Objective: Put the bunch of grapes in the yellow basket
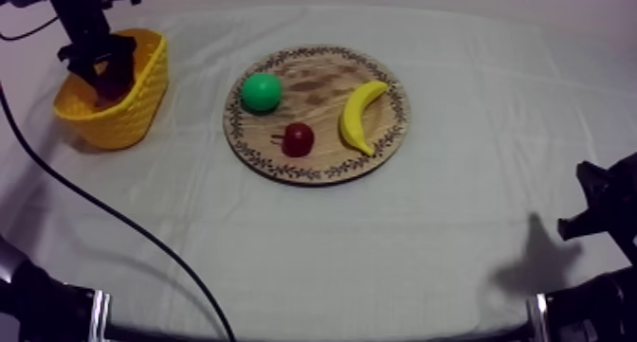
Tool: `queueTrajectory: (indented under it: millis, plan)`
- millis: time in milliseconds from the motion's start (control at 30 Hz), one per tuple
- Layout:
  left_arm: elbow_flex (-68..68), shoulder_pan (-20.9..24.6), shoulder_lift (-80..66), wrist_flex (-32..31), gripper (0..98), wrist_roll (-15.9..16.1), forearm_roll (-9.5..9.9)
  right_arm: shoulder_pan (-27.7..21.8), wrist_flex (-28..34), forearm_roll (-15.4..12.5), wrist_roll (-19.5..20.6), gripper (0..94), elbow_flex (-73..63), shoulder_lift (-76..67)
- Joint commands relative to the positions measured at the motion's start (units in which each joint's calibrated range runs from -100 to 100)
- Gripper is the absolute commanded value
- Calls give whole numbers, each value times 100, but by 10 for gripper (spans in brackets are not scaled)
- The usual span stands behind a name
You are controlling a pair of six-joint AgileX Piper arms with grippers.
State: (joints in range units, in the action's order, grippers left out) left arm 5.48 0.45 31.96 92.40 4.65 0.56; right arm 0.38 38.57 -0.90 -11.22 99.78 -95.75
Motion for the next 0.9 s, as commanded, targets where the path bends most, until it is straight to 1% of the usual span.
queueTrajectory:
  millis: [0, 67, 167, 367, 533, 733, 867]
  plan:
    - [27, 9, 6, 35, 871, -7, -17, 0, -2, -1, 1, 3, 0, 0]
    - [54, 13, 10, 54, 914, -36, -33, 0, -2, -1, 1, 3, 0, 0]
    - [109, 10, 0, 65, 940, -68, -39, 0, -2, -1, 1, 3, 0, 0]
    - [117, 14, -259, 64, 916, -101, -25, 0, -2, -1, 1, 3, 0, 0]
    - [-54, 14, -853, -37, 840, -127, -31, 0, -2, -1, 1, 3, 0, 0]
    - [-659, -11, -1951, -673, 708, -21, -152, 0, -2, -1, 1, 3, 0, 0]
    - [-1095, -18, -2621, -1062, 610, -57, -172, 0, -2, -1, 1, 3, 0, 0]
